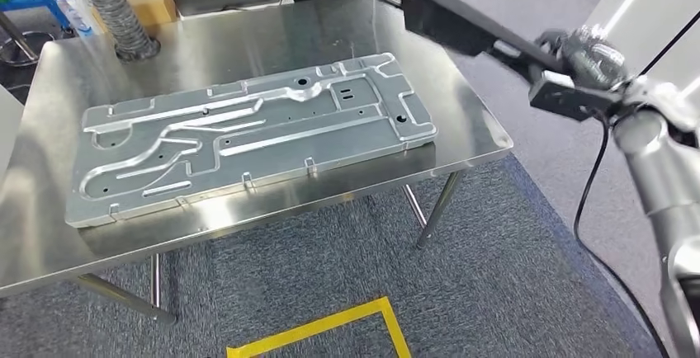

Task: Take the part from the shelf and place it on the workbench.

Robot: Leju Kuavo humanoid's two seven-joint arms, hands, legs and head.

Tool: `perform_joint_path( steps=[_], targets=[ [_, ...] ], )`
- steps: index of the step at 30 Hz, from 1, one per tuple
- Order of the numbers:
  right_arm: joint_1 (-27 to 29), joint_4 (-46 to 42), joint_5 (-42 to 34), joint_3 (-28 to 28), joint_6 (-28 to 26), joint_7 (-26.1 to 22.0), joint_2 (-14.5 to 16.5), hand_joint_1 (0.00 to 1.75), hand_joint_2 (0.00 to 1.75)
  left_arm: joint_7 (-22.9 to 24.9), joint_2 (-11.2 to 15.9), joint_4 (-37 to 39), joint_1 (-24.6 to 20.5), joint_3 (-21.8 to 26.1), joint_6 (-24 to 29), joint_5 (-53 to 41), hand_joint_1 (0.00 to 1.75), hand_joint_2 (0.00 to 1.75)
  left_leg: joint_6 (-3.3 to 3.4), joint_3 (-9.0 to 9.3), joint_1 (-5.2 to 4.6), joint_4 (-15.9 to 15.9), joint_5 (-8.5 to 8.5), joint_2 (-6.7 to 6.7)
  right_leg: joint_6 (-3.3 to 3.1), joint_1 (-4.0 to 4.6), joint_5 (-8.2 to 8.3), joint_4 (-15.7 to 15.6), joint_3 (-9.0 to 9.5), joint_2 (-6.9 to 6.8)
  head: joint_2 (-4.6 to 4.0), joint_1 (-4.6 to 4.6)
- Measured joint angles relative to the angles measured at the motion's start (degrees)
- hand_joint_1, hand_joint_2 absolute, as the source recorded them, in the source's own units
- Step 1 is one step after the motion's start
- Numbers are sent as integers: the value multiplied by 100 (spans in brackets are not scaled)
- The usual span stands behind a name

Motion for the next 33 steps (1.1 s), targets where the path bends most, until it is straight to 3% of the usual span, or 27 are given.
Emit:
perform_joint_path(
  steps=[2, 4, 7, 8, 9, 10, 13, 15, 17, 19, 20, 22, 23, 24, 25, 27, 29, 31, 33],
  targets=[
    [-336, 301, 595, 373, -385, 194, -23, 168, 175, 5, -2, 0, -1, 0, -1, -7, 0, 175, -43, -7, 8, -5, -11, 1, -21, -7, 21, -57, 9, 0, 0, 0],
    [-604, 649, 1113, 741, -715, 355, -15, 168, 175, 9, -2, 0, -13, -1, -3, -31, 0, 175, -109, -86, 18, 192, -155, 4, -60, -39, 48, -125, 49, -14, 0, 0],
    [-870, 1210, 1565, 1205, -1153, 505, 84, 168, 175, 33, -2, 0, -23, -7, -17, -77, 0, 175, -215, -575, 89, 1223, -631, 10, -88, -51, 56, -156, 72, -30, 0, 0],
    [-914, 1397, 1666, 1329, -1303, 551, 139, 168, 175, 40, -2, 0, -23, -11, -26, -90, 0, 175, -241, -738, 117, 1522, -711, 10, -88, -52, 52, -155, 75, -29, 0, 0],
    [-939, 1580, 1750, 1440, -1447, 596, 196, 168, 175, 42, -2, 0, -26, -15, -35, -101, 0, 175, -265, -821, 144, 1636, -683, 10, -83, -55, 45, -153, 81, -27, 0, 0],
    [-948, 1745, 1813, 1531, -1562, 635, 250, 168, 175, 43, -2, 0, -31, -19, -46, -107, 0, 175, -286, -791, 169, 1511, -540, 12, -72, -62, 36, -148, 90, -26, 0, 0],
    [-943, 2197, 1922, 1692, -1822, 712, 433, 168, 175, 20, -5, 1, -60, -22, -73, -121, 0, 175, -323, -319, 223, 383, 40, 8, 1, -79, -15, -98, 103, -14, 0, 0],
    [-919, 2463, 1937, 1740, -1951, 764, 584, 168, 175, -6, -11, 3, -82, -22, -86, -123, 0, 175, -279, -187, 211, 65, 113, 1, 62, -69, -18, -81, 72, 2, 0, 0],
    [-857, 2693, 1913, 1766, -2028, 795, 714, 168, 175, -16, -15, 4, -102, -22, -88, -132, 0, 175, -195, -186, 196, 44, 122, 0, 124, -71, -6, -103, 64, 8, 0, 1],
    [-774, 2871, 1858, 1780, -2086, 790, 801, 168, 175, -18, -15, 4, -122, -24, -87, -151, 0, 175, -116, -164, 204, -4, 148, -1, 170, -90, -107, 24, 14, 0, 0, 1],
    [-726, 2947, 1817, 1783, -2124, 781, 838, 168, 175, -15, -15, 4, -132, -26, -88, -167, 0, 175, -82, -152, 207, -27, 160, -1, 185, -96, -244, 266, -100, -3, 0, 1],
    [-603, 3075, 1732, 1783, -2213, 763, 916, 168, 175, 2, -15, 4, -143, -30, -94, -207, 0, 175, -44, -146, 185, -35, 157, -2, 202, -102, -598, 1066, -495, -6, 0, 1],
    [-527, 3131, 1688, 1783, -2247, 750, 958, 168, 175, 16, -15, 4, -142, -33, -97, -226, 0, 175, -34, -141, 172, -34, 152, -2, 204, -102, -714, 1434, -690, -6, 0, 1],
    [-447, 3178, 1656, 1783, -2268, 735, 1000, 168, 175, 30, -15, 4, -140, -37, -101, -239, 0, 175, -27, -134, 158, -32, 146, -3, 197, -102, -719, 1613, -799, -6, 0, 1],
    [-374, 3216, 1635, 1783, -2276, 715, 1038, 168, 175, 42, -15, 4, -139, -41, -102, -248, 0, 175, -22, -123, 147, -30, 139, -4, 180, -101, -606, 1545, -789, -7, 0, 2],
    [-276, 3275, 1622, 1783, -2277, 668, 1113, 168, 175, 57, -15, 4, -142, -56, -105, -262, 0, 175, -30, -98, 131, -22, 118, -5, 124, -89, -177, 801, -465, -9, 0, 2],
    [-249, 3312, 1632, 1783, -2274, 636, 1195, 168, 175, 60, -15, 4, -148, -74, -106, -275, 0, 175, -61, -101, 108, -6, 94, -1, 72, -45, 76, 114, -145, -13, 0, 2],
    [-246, 3346, 1665, 1783, -2270, 640, 1291, 168, 175, 61, -15, 4, -148, -84, -107, -284, 0, 175, -105, -110, 98, -4, 83, 8, 39, -5, 83, -51, -70, -8, 0, 1],
    [-242, 3373, 1712, 1783, -2269, 651, 1386, 168, 175, 57, -14, 4, -146, -100, -109, -293, 0, 175, -165, -104, 103, 9, 55, 12, -9, -21, 97, -94, -49, -3, 0, 1]
  ],
)
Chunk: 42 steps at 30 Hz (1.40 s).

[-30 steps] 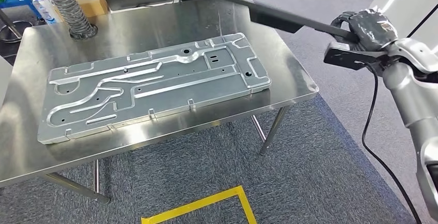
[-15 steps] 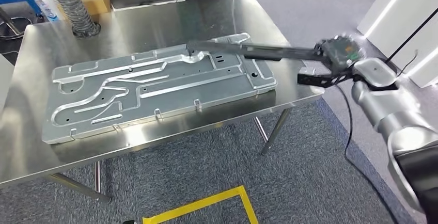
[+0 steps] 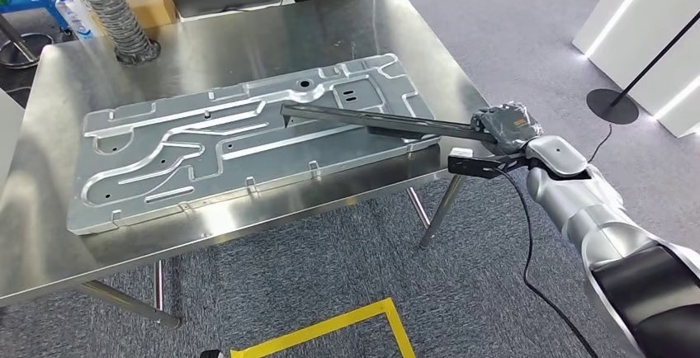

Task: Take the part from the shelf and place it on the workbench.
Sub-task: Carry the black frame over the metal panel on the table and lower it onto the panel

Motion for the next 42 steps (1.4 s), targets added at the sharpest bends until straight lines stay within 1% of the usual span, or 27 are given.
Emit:
perform_joint_path(
  steps=[2, 5, 6, 7, 8, 10, 12, 15, 17, 18, 20, 21, 22, 23, 25, 26, 27, 29, 30, 32, 33, 35, 36, 37, 38, 40, 42],
  targets=[
    [-7, 10, 43, 0, 0, 3, 94, 168, 175, -6, 3, 0, -4, -24, -4, -16, 0, 175, -65, -104, 7, 279, -195, 0, -60, -26, 17, -50, 39, -7, 0, 0],
    [-12, 13, 85, 0, 0, 13, 240, 168, 175, 1, 5, 0, -6, -58, -12, -54, 0, 175, -132, -599, 42, 1360, -691, 0, -100, -22, 11, -56, 56, -8, 0, -1],
    [-11, 13, 105, 0, 0, 18, 280, 168, 175, 12, 5, 0, -6, -68, -17, -64, 0, 175, -148, -717, 54, 1585, -737, 1, -102, -22, 8, -51, 58, -7, 0, -1],
    [-11, 13, 126, 0, 0, 21, 310, 168, 175, 22, 5, 0, -8, -75, -24, -77, 0, 175, -159, -732, 67, 1592, -673, 1, -100, -24, 3, -45, 62, -6, 0, -1],
    [-12, 10, 150, 0, 2, 22, 331, 168, 175, 34, 5, 0, -12, -81, -30, -90, 0, 175, -167, -628, 84, 1358, -503, 2, -93, -26, -6, -36, 70, -5, 0, -1],
    [-27, 6, 199, 0, 20, 26, 365, 168, 175, 54, 5, 0, -30, -99, -37, -110, 0, 175, -168, -240, 108, 551, -124, -1, -58, -24, -36, 0, 78, -2, 0, -1],
    [-60, 5, 244, 1, 57, 27, 393, 168, 175, 73, 4, 0, -48, -117, -37, -116, 0, 175, -125, -17, 102, 73, 22, -7, -8, -12, -49, 37, 58, 6, 0, 0],
    [-89, 3, 272, 4, 98, 28, 426, 168, 175, 93, 7, 0, -53, -141, -37, -119, 0, 175, -12, -7, 80, 9, 39, -7, 82, -26, -40, 30, 41, 16, 0, 0],
    [-102, -1, 278, 5, 112, 27, 433, 168, 175, 96, 8, 0, -65, -159, -37, -119, 0, 175, 64, 7, 91, -38, 78, -4, 124, -40, -205, 255, -55, 10, 0, -1],
    [-112, -1, 291, 7, 125, 27, 434, 168, 175, 96, 8, 0, -69, -166, -37, -119, 0, 175, 90, 11, 94, -53, 91, -3, 136, -44, -372, 547, -184, 7, 0, -1],
    [-138, 1, 346, 20, 193, 27, 444, 168, 175, 93, 8, 0, -63, -170, -37, -117, 0, 175, 105, 6, 79, -52, 94, -5, 153, -43, -721, 1334, -547, 6, 0, -1],
    [-154, 2, 382, 34, 249, 28, 451, 168, 175, 91, 8, 0, -57, -171, -37, -116, 0, 175, 107, 5, 71, -47, 92, -5, 156, -43, -801, 1618, -685, 5, 0, -1],
    [-178, 2, 419, 52, 313, 28, 458, 168, 175, 87, 9, 0, -53, -171, -37, -115, 0, 175, 107, 5, 66, -41, 90, -5, 151, -43, -771, 1694, -728, 5, 0, -1],
    [-215, 2, 451, 76, 383, 29, 463, 168, 175, 83, 9, 0, -51, -172, -37, -115, 0, 175, 106, 6, 63, -33, 85, -5, 140, -42, -633, 1529, -653, 5, 0, -1],
    [-334, -8, 513, 130, 502, 30, 474, 168, 175, 74, 9, 0, -51, -176, -40, -119, 0, 175, 91, 4, 58, -13, 68, -5, 104, -36, -248, 732, -266, 0, 0, 0],
    [-411, -16, 541, 163, 550, 32, 485, 168, 175, 69, 8, 0, -52, -180, -44, -121, 0, 175, 75, -8, 50, -1, 63, -4, 82, -22, -120, 372, -100, -3, 0, 0],
    [-487, -25, 566, 197, 591, 37, 496, 168, 175, 64, 7, 0, -52, -183, -48, -123, 0, 175, 54, -22, 41, 5, 63, -4, 64, -7, -60, 149, -2, -3, 0, 0],
    [-616, -44, 598, 263, 675, 54, 518, 168, 175, 58, 5, 0, -46, -188, -54, -128, 0, 175, 5, -44, 31, 1, 71, -4, 28, 23, -57, 57, 15, 1, 0, -1],
    [-671, -54, 609, 292, 720, 63, 533, 168, 175, 57, 5, 0, -43, -191, -54, -129, 0, 175, -23, -51, 29, -1, 63, -5, 0, 10, -46, 44, 19, 0, 0, -1],
    [-791, -82, 641, 355, 801, 75, 584, 168, 175, 54, 4, 0, -45, -196, -55, -128, 0, 175, -86, -119, 31, 167, -72, -3, -66, -17, -21, -2, 41, -4, 0, -1],
    [-847, -94, 655, 390, 828, 78, 614, 168, 175, 53, 4, 0, -46, -197, -55, -128, 0, 175, -115, -226, 36, 416, -222, -2, -94, -30, -11, -22, 54, -7, 0, -1],
    [-924, -106, 668, 454, 852, 89, 666, 168, 175, 52, 3, 0, -43, -197, -55, -127, 0, 175, -156, -574, 58, 1206, -591, 0, -119, -20, -13, -25, 61, -6, 0, -1],
    [-938, -107, 671, 484, 855, 99, 689, 168, 175, 53, 3, 0, -41, -197, -55, -127, 0, 175, -168, -738, 67, 1547, -701, 1, -123, -16, -16, -23, 63, -5, 0, -1],
    [-944, -107, 674, 512, 855, 107, 707, 168, 175, 53, 3, 0, -39, -197, -55, -127, 0, 175, -176, -821, 75, 1704, -704, 1, -124, -14, -19, -18, 65, -3, 0, -1],
    [-946, -109, 679, 536, 852, 114, 722, 168, 175, 53, 3, 0, -39, -197, -55, -127, 0, 175, -179, -790, 81, 1621, -593, 1, -120, -15, -25, -10, 70, 1, 0, -1],
    [-960, -122, 691, 575, 845, 125, 745, 168, 175, 54, 3, 0, -41, -197, -55, -127, 0, 175, -169, -458, 94, 885, -182, 1, -95, -18, -50, 16, 81, 9, 0, -1],
    [-1011, -137, 709, 614, 840, 158, 769, 168, 175, 60, 3, 0, -43, -197, -55, -123, 0, 175, -134, -145, 90, 221, 45, -2, -47, -2, -75, 60, 60, 20, 0, -1]
  ],
)
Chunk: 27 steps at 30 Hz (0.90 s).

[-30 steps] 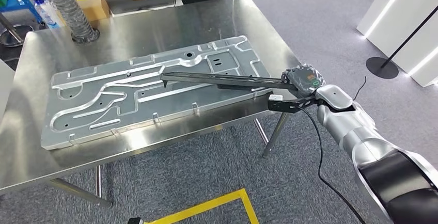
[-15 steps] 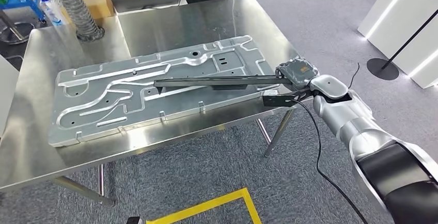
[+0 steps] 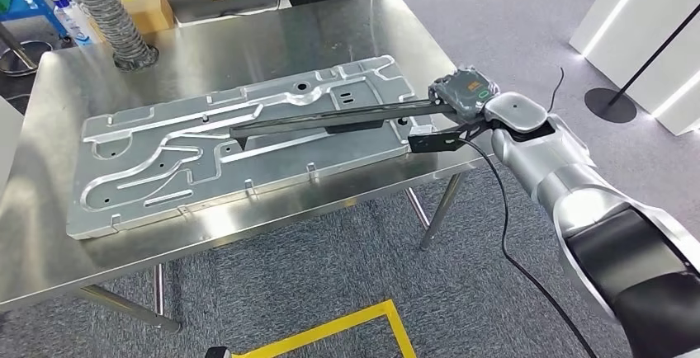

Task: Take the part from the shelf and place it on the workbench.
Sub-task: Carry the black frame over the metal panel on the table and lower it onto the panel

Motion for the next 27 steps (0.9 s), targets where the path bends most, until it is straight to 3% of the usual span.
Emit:
perform_joint_path(
  steps=[3, 5, 6, 8, 10, 11, 13, 15, 17, 20, 22, 24, 25, 26, 27],
  targets=[
    [-113, -10, 29, 55, 29, 64, 49, 168, 175, 22, 1, 0, 10, 0, 1, 3, 0, 175, 92, 68, -25, -170, 15, -3, 86, 5, 8, 9, -30, 11, 0, 0],
    [-184, -20, 56, 86, 84, 88, 90, 168, 175, 33, 1, 0, 6, -2, 1, 1, 0, 175, 161, 88, -18, -215, 44, 2, 136, -13, -90, 126, -77, 7, 0, 0],
    [-219, -27, 66, 103, 109, 95, 121, 168, 175, 35, 0, 0, -1, -3, -1, -1, 0, 175, 190, 98, -9, -236, 58, 7, 156, -19, -225, 343, -171, 4, 0, 0],
    [-260, -41, 74, 139, 134, 112, 184, 168, 175, 36, -2, 0, -13, -7, -7, -4, 0, 175, 223, 103, -11, -245, 63, 13, 186, -27, -596, 1099, -514, -1, 0, 0],
    [-261, -48, 74, 173, 136, 141, 236, 168, 175, 34, -3, 0, -14, -9, -14, -6, 0, 175, 232, 104, -18, -242, 61, 8, 197, -29, -758, 1674, -791, -2, 0, 0],
    [-259, -49, 74, 189, 133, 152, 261, 168, 175, 32, -3, 0, -14, -9, -15, -6, 0, 175, 232, 108, -20, -239, 59, 4, 189, -28, -671, 1638, -780, -2, 0, 0],
    [-262, -54, 72, 220, 125, 161, 319, 168, 175, 29, -7, 0, -20, -10, -15, -6, 0, 175, 220, 128, -24, -234, 47, -4, 146, -23, -264, 939, -454, -4, 0, 0],
    [-277, -61, 52, 243, 120, 161, 388, 84, 87, 35, -14, 0, -31, -12, -8, -19, 0, 175, 188, 124, -41, -229, 35, -2, 91, 11, 1, 215, -108, -11, 0, 0],
    [-289, -63, 17, 257, 121, 158, 455, 0, 0, 64, -19, 0, -33, -21, 40, -63, 0, 175, 142, 102, -49, -229, 37, 3, 50, 50, 15, 4, -27, -10, 0, 0],
    [-299, -62, -35, 263, 123, 157, 537, 0, 0, 119, -20, 0, -23, -63, 142, -151, 0, 175, 55, 79, -45, -174, -25, 6, -22, 25, 47, -75, -2, -16, 0, 0],
    [-310, -58, -55, 265, 123, 157, 588, 0, 0, 130, -19, 0, -20, -93, 165, -153, 0, 87, 1, -102, -35, 260, -290, 5, -67, 2, 67, -124, 33, -27, 0, 0],
    [-317, -52, -66, 266, 122, 157, 633, 0, 0, 122, -19, 0, -9, -103, 150, -94, 0, 0, -36, -428, -13, 985, -601, 5, -87, 8, 64, -124, 36, -26, 0, 0],
    [-314, -49, -73, 266, 122, 155, 651, 0, 0, 113, -19, 0, -3, -102, 134, -58, 0, 0, -48, -546, -3, 1228, -654, 5, -90, 10, 61, -119, 37, -23, 0, 0],
    [-312, -46, -85, 267, 121, 148, 666, 0, 0, 104, -19, 0, 1, -102, 118, -27, 0, 0, -55, -582, 5, 1279, -607, 6, -89, 8, 56, -113, 38, -18, 0, 0],
    [-312, -43, -101, 267, 121, 141, 675, 0, 0, 97, -18, 0, 1, -101, 107, -9, 0, 0, -59, -520, 16, 1118, -464, 6, -83, 6, 49, -103, 41, -13, 0, 0]
  ],
)
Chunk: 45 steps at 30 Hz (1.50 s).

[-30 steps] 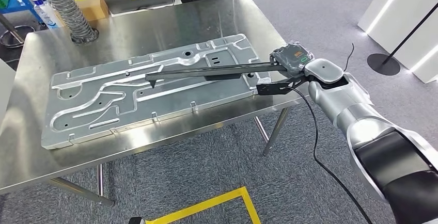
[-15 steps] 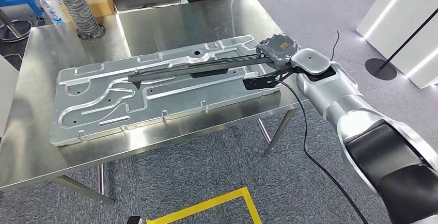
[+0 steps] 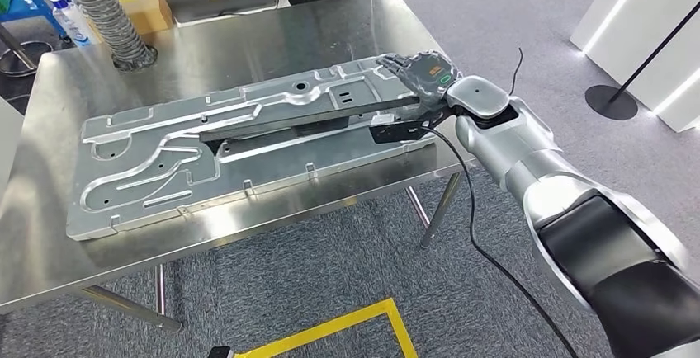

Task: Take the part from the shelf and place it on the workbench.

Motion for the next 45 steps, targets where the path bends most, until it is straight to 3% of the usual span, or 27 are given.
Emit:
perform_joint_path(
  steps=[2, 4, 8, 10, 12, 13, 14, 15, 17, 19, 21, 24, 25, 27, 29, 30, 31, 33, 34, 38, 40, 43, 44, 45],
  targets=[
    [-20, -1, -27, 0, 0, -13, 25, 0, 0, -2, 1, 0, -1, 1, -6, 19, 0, 0, 0, 312, 20, -682, 359, -2, 32, -2, -29, 36, 1, 15, 0, 0],
    [-54, 1, -38, 0, 2, -13, 54, 0, 0, 1, 1, 0, -4, 1, -6, 26, 0, 0, 38, 540, 20, -1187, 501, -10, 83, 10, -48, 86, -29, 33, 0, 0],
    [-77, 5, -50, 0, 3, -13, 85, 0, 0, 6, 3, 0, -6, 7, 1, 40, 0, 0, 170, 588, 0, -1311, 513, -13, 195, 1, -87, 145, -76, 36, 0, -1],
    [-90, 8, -57, 0, 3, -13, 92, 0, 0, 2, 3, 0, -19, 11, 4, 58, 0, 0, 230, 601, 12, -1340, 534, -9, 239, -12, -347, 574, -262, 21, 0, 0],
    [-85, 20, -63, 0, 4, -13, 94, 0, 0, 1, 4, 0, -17, 18, 2, 74, 0, 0, 261, 598, -2, -1341, 536, -8, 262, -15, -704, 1358, -627, 16, 0, 0],
    [-73, 28, -63, 1, 6, -13, 95, 0, 0, 1, 5, 0, -11, 26, -1, 79, 0, 0, 266, 596, -12, -1341, 537, -8, 264, -16, -795, 1661, -776, 16, 0, 0],
    [-62, 37, -63, 1, 7, -13, 95, 0, 0, -1, 7, 0, -8, 34, -5, 84, 0, 0, 270, 595, -22, -1340, 538, -8, 255, -16, -780, 1770, -833, 16, 0, 0],
    [-59, 43, -63, 2, 8, -13, 95, 0, 0, -2, 9, 0, -8, 43, -12, 89, 0, 0, 272, 597, -32, -1340, 539, -8, 236, -14, -658, 1644, -775, 16, 0, 0],
    [-83, 48, -63, 2, 8, -13, 98, 0, 0, -5, 9, 0, -14, 55, -21, 92, 0, 0, 270, 608, -48, -1340, 539, -9, 164, 13, -273, 869, -391, 12, 0, 0],
    [-121, 48, -64, 2, 7, -11, 107, 0, 0, -8, 5, 0, -21, 63, -26, 95, 0, 0, 248, 601, -66, -1336, 540, -7, 100, 63, -70, 219, -69, -2, 0, 0],
    [-136, 49, -65, 2, 7, -9, 117, 0, 0, -10, 3, 0, -21, 72, -32, 98, 0, 0, 202, 589, -71, -1343, 547, -3, 66, 97, -64, 79, -10, -6, 0, 0],
    [-143, 49, -65, 2, 5, -7, 141, 0, 0, -10, 5, 0, -21, 83, -40, 100, 0, 0, 122, 528, -79, -1207, 426, -3, -10, 53, -3, -19, 27, -14, 0, 0],
    [-147, 48, -65, 2, 4, -3, 152, 0, 0, -8, 6, 0, -22, 86, -46, 103, 0, 0, 96, 437, -77, -985, 281, -3, -32, 35, 19, -53, 42, -20, 0, -1],
    [-140, 52, -65, 3, 5, 3, 170, 0, 0, 1, 8, 0, -17, 94, -66, 114, 0, 0, 47, 131, -51, -250, -98, -2, -51, 35, 29, -60, 44, -26, 0, -1],
    [-110, 62, -65, 4, 7, 5, 179, 0, 0, 11, 9, 0, -13, 100, -89, 121, 0, 0, 7, -96, -20, 266, -250, -2, -52, 30, 31, -49, 40, -23, 0, 0],
    [-100, 68, -67, 4, 9, 5, 180, 0, 0, 15, 10, 0, -13, 102, -98, 122, 0, 0, -10, -66, -3, 212, -163, -1, -46, 23, 27, -39, 38, -21, 0, 0],
    [-96, 73, -74, 4, 11, 5, 180, 0, 0, 17, 11, 0, -13, 103, -105, 122, 0, 0, -24, 70, 16, -65, 15, 0, -35, 14, 19, -24, 38, -17, 0, 0],
    [-114, 80, -117, 4, 19, 5, 179, 0, 0, 20, 13, 0, -18, 105, -116, 126, 0, 0, -37, 463, 41, -868, 362, -2, 14, 9, -10, 33, 20, -6, 0, 0],
    [-128, 82, -151, 4, 19, 5, 177, 0, 0, 23, 14, 0, -21, 105, -119, 128, 0, 0, -18, 594, 43, -1138, 447, -4, 47, 13, -16, 58, 0, 1, 0, 0],
    [-148, 102, -258, 4, -7, 24, 125, 0, 0, 35, 16, 0, -37, 107, -114, 126, 0, 0, 132, 647, 15, -1317, 497, -7, 170, 5, -16, 98, -56, 15, 0, 2],
    [-164, 111, -269, 4, -12, 45, 66, 0, 0, 37, 16, 0, -68, 108, -108, 118, 0, 0, 212, 630, 25, -1349, 543, -2, 223, -13, -232, 383, -177, 10, 0, 2],
    [-183, 137, -278, 2, 23, 71, -16, 0, 0, 31, 16, 0, -95, 108, -105, 105, 0, 0, 267, 576, 8, -1357, 580, 2, 270, -25, -793, 1484, -649, 6, 0, 1],
    [-181, 147, -288, 2, 36, 73, -36, 0, 0, 24, 16, 0, -96, 108, -103, 101, 0, 0, 273, 561, -1, -1356, 589, 4, 272, -26, -859, 1720, -745, 6, 0, 1],
    [-178, 157, -306, 0, 41, 69, -54, 0, 0, 15, 16, 0, -98, 107, -98, 99, 0, 0, 274, 551, -11, -1356, 597, 5, 263, -27, -813, 1732, -727, 6, 0, 1]
  ],
)
